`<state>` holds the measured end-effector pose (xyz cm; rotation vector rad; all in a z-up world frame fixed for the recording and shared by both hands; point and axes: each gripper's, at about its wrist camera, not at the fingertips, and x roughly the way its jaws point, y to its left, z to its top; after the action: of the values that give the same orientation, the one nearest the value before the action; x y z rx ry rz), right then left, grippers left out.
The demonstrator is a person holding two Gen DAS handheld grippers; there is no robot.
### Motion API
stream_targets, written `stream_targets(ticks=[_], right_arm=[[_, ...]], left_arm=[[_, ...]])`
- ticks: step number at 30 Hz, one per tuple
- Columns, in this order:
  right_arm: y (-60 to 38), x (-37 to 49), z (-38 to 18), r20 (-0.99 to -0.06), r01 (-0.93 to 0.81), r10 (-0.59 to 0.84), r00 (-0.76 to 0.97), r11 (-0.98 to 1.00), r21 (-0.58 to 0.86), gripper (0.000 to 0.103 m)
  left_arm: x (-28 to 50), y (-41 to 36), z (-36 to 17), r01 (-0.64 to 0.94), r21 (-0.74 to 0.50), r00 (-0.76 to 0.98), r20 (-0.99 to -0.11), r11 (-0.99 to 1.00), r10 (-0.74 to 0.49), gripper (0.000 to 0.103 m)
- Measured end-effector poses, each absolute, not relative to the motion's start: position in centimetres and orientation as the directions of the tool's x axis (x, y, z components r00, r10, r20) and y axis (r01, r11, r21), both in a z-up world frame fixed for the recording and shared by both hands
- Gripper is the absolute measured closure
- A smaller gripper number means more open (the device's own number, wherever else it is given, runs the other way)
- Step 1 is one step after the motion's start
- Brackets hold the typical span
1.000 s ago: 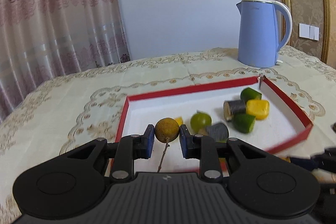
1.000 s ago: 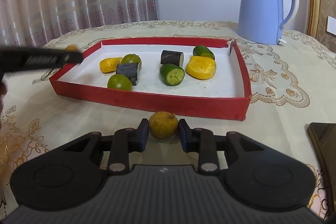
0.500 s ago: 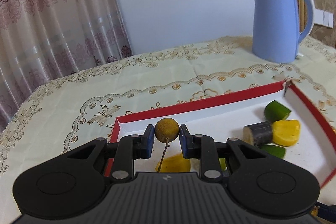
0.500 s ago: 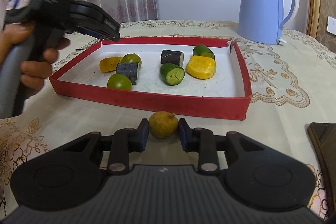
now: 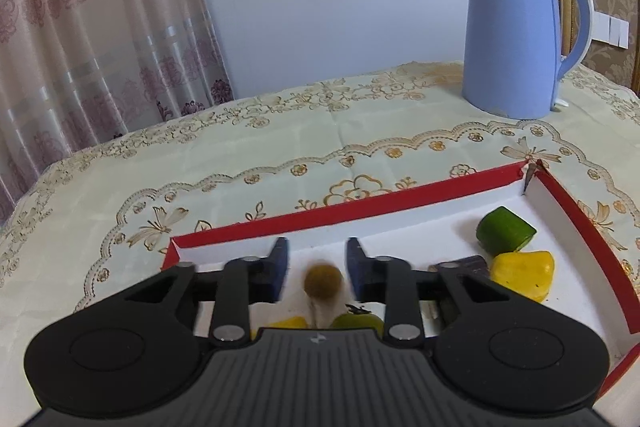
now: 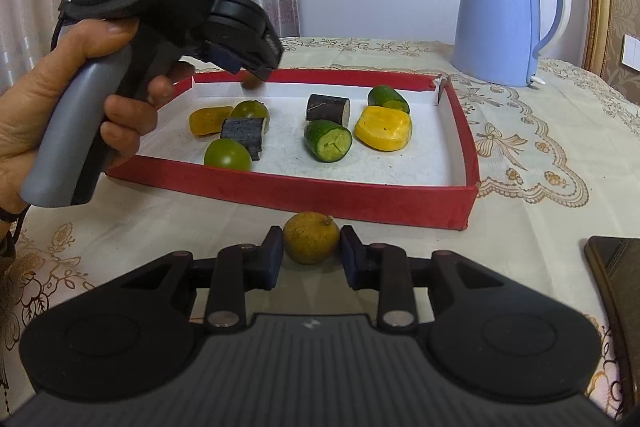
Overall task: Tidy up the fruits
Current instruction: 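Carry the small yellow fruit into the red tray and open the left gripper, then lift the large yellow-green fruit with the right gripper toward the red tray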
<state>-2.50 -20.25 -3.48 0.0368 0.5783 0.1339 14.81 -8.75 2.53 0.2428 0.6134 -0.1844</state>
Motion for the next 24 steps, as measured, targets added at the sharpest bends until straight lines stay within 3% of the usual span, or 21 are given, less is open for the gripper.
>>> stream_targets(ticks=[1,3,9,10,17,24], right_arm=[[-20.2,-2.5,-3.5,-0.542,-0.116,0.136,0.829,0.991,0.072,0.074],[-20.2,-2.5,-3.5,-0.543,-0.116,0.135,0.829,0.991,0.07,0.074],[-20.1,-2.5,-3.5,-0.543,-0.116,0.131,0.829,0.991,0.063,0.074],[-20.1,-2.6,-3.5,-0.543,-0.116,0.131,0.829,0.991,0.062,0.074],[-19.9,-2.6,-3.4,-0.546,-0.116,0.12,0.829,0.992,0.042,0.074],[-19.7,-2.7,-3.4,-0.547,-0.114,0.111,0.83,0.993,0.027,0.074]], left_arm=[[14.7,-8.7,2.5,0.24,0.166,0.804,-0.586,0.956,-0.1,0.038],[13.8,-8.1,2.7,0.201,0.182,0.831,-0.552,0.962,-0.069,0.024],[8.9,-4.4,3.4,0.088,0.22,0.892,-0.451,0.972,0.021,0.02],[8.0,-3.6,3.3,0.068,0.206,0.894,-0.447,0.976,0.032,0.015],[2.7,0.3,0.8,-0.096,0.194,0.898,-0.406,0.976,0.169,0.012],[1.7,1.6,-0.5,-0.064,0.135,0.9,-0.42,0.989,0.116,0.008]])
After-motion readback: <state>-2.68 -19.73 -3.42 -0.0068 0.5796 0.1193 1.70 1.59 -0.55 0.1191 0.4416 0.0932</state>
